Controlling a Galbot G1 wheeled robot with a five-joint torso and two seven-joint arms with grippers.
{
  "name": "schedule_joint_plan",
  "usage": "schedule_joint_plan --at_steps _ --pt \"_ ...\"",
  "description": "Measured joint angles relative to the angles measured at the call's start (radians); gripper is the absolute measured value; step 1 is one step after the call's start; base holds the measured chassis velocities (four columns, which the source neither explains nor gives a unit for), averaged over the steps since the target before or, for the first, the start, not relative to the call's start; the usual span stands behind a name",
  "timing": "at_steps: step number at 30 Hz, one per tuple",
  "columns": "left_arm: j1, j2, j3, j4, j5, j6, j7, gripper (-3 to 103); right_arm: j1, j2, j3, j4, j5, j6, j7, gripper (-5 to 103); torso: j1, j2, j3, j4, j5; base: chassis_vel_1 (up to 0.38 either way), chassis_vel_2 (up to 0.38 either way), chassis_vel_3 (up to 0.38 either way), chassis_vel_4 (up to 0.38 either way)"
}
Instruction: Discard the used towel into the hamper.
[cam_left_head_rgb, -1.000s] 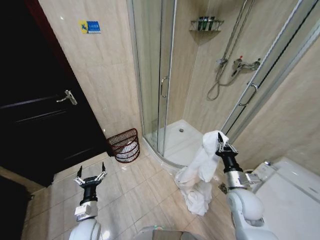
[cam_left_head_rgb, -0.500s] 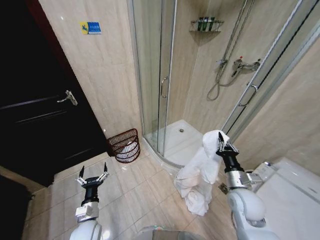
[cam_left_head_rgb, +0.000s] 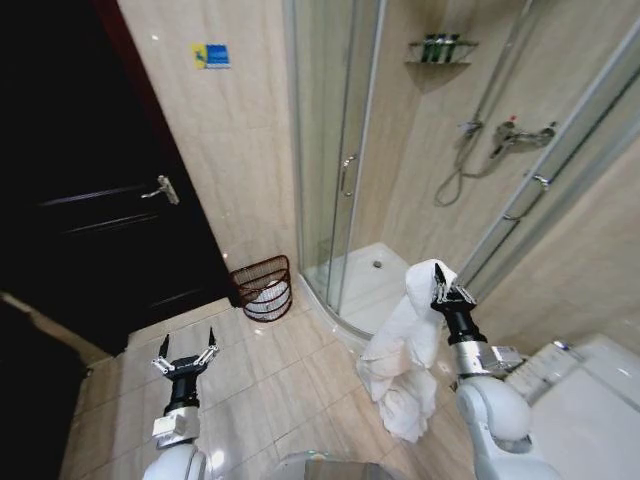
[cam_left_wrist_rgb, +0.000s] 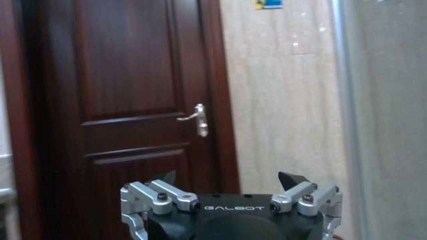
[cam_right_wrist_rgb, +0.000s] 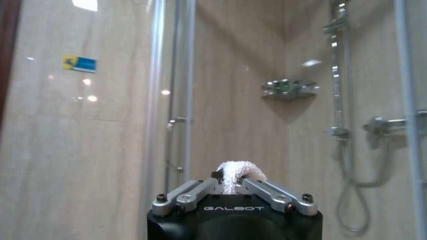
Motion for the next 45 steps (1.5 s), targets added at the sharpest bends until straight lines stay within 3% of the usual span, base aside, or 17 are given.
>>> schedule_joint_plan --at_steps 22,32,42,45 --pt "0.019 -0.033 -0.015 -0.006 0.026 -0.033 -0.01 100 0.002 -0.027 0.017 0.029 0.025 0.008 0.0 2 -0.001 -0.002 -0.001 0.0001 -0.0002 0.121 0.119 0.118 0.115" --pt "0.023 -0.043 -0.029 -0.006 0.046 -0.058 -0.049 100 0.017 -0.028 0.008 0.03 0.033 -0.003 0.0 2 -0.001 -0.002 -0.001 -0.0004 0.0001 0.046 0.05 0.048 0.045" --pt "0.026 -0.049 -0.025 -0.039 0.055 -0.043 -0.034 100 0.072 -0.035 -0.012 0.016 0.044 -0.034 0.0 2 -0.001 -0.003 -0.001 0.0 -0.0001 0.0 0.0 0.0 0.0" --pt "0.028 -0.049 -0.013 -0.065 0.073 -0.014 -0.033 100 0.125 -0.034 -0.024 -0.021 0.046 -0.046 0.0 2 -0.001 -0.003 -0.001 0.0 0.0001 0.0 0.0 0.0 0.0"
